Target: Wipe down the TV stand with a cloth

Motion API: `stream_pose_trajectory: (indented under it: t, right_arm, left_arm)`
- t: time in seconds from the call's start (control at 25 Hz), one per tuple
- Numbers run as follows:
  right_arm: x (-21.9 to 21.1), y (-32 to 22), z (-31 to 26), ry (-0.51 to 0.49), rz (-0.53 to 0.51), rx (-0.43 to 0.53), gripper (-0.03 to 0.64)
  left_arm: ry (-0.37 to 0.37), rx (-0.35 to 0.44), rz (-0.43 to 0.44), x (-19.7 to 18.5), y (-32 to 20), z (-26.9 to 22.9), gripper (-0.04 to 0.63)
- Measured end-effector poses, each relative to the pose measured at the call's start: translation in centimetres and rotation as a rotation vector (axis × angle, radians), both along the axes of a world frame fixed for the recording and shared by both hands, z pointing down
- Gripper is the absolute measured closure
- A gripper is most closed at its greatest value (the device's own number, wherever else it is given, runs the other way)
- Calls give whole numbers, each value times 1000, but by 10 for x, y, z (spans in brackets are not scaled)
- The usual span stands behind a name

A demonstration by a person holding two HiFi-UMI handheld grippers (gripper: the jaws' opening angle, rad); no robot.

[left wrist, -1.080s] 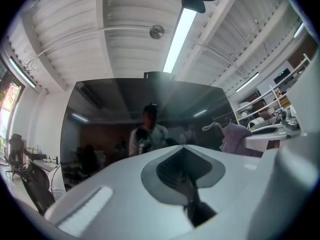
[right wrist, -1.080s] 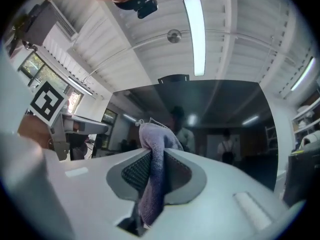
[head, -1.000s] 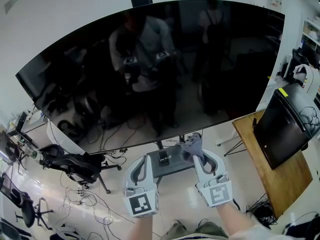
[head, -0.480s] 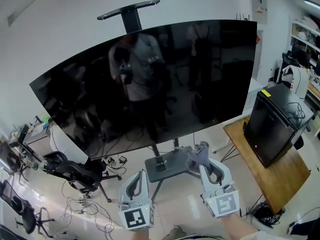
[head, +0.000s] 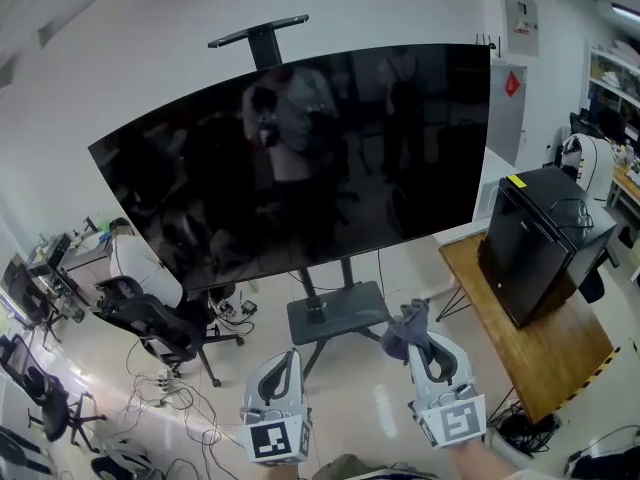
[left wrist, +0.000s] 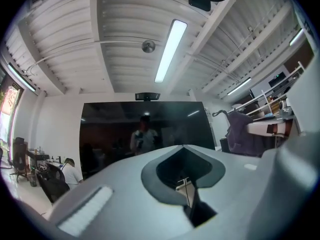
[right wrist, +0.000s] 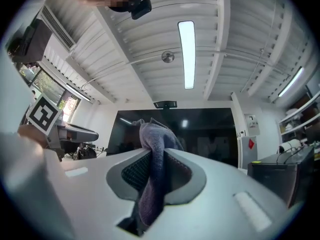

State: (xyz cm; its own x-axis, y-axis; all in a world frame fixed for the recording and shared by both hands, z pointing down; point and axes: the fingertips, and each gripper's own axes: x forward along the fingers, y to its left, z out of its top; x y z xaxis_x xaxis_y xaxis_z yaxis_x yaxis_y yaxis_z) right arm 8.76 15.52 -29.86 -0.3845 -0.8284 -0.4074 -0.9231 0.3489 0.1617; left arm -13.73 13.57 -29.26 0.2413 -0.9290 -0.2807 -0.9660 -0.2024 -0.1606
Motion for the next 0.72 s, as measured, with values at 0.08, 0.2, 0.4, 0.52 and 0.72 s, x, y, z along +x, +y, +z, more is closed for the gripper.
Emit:
stream_pose_trajectory:
  t: [0.08, 0.2, 0.4, 0.52, 0.72]
  right_arm:
    - [1, 1, -2, -16, 3, -2, 557]
    - [-8, 2, -8, -36, 3, -14, 557]
    - [-27, 4, -19, -57, -18, -23, 558]
    - [-38, 0, -14, -61, -36, -58, 560]
    - [-43, 1, -7, -62, -24, -83, 560]
  left_arm:
    - [-53, -113, -5, 3, 3, 9, 508]
    - [-54, -137, -1, -4, 5, 4, 508]
    - [-13, -11, 18, -18, 12, -25, 508]
    - [-36, -98, 10, -25, 14, -15, 508]
    - [20, 13, 0, -42, 9, -17, 508]
